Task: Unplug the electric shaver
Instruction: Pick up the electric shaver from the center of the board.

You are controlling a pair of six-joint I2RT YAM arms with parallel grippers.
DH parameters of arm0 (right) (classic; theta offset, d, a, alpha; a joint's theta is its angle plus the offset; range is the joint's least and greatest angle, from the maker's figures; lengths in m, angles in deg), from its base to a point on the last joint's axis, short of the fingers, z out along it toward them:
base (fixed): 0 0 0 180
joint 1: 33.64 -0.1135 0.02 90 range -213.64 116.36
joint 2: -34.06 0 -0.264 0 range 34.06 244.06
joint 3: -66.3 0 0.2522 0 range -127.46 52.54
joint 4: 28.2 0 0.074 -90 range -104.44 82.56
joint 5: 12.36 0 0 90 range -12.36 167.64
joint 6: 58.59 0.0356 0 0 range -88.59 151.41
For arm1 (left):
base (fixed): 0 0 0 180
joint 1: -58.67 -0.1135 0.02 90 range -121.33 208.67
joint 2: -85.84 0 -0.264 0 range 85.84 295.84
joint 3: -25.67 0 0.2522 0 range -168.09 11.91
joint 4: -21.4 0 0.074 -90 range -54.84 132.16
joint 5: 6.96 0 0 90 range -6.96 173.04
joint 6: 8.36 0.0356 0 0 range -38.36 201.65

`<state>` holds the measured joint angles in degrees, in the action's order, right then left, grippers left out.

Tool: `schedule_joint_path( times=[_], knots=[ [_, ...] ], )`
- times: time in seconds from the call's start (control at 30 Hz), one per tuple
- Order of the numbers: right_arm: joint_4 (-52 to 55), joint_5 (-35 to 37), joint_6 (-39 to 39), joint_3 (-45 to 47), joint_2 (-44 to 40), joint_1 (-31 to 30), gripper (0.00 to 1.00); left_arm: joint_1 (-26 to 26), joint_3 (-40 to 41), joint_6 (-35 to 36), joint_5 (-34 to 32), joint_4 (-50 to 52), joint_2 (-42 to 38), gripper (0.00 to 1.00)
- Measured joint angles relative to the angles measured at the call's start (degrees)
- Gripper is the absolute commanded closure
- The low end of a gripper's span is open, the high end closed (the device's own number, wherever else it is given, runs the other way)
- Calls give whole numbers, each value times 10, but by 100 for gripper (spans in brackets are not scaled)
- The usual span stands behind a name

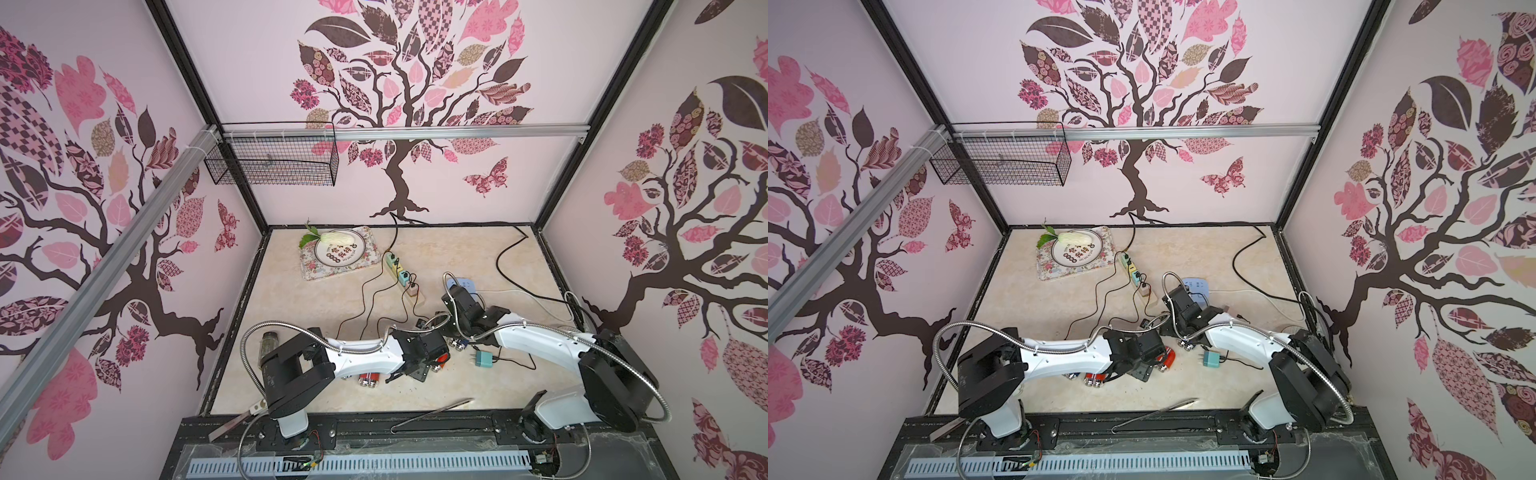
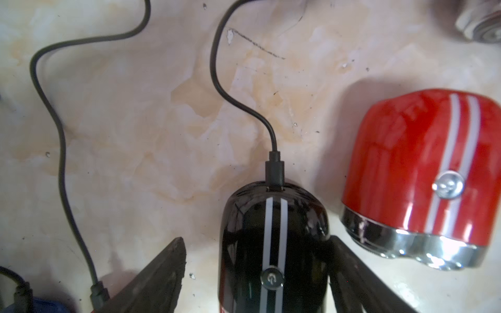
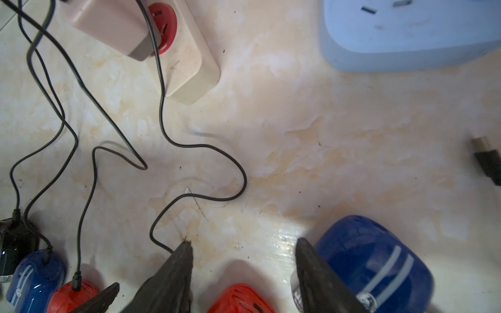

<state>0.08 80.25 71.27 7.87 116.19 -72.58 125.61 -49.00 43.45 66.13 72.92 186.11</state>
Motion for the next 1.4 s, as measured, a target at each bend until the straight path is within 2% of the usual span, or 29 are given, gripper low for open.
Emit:
schedule_joint_path(
  times=[0.33,0.43,0.6,0.73,0.93,1.07,1.23,1.4],
  knots=[
    [-6,-5,0,0,0,0,37,2,0,-6,2,1,13,23],
    [-7,-5,0,0,0,0,37,2,0,-6,4,0,13,27],
    [-6,-7,0,0,1,0,37,2,0,-8,5,0,14,44],
    [-7,-8,0,-1,1,-1,37,2,0,-7,4,0,14,51],
    [-7,-9,0,-1,1,-1,37,2,3,-8,-1,-5,11,71],
    [-8,-14,0,-1,0,-1,37,2,13,-4,-9,-12,-5,80],
    [-16,-32,4,0,-5,-2,37,-16,29,5,-2,-29,-51,84],
    [-40,-65,16,1,-30,-2,37,-60,65,7,30,-64,-101,85]
  ],
)
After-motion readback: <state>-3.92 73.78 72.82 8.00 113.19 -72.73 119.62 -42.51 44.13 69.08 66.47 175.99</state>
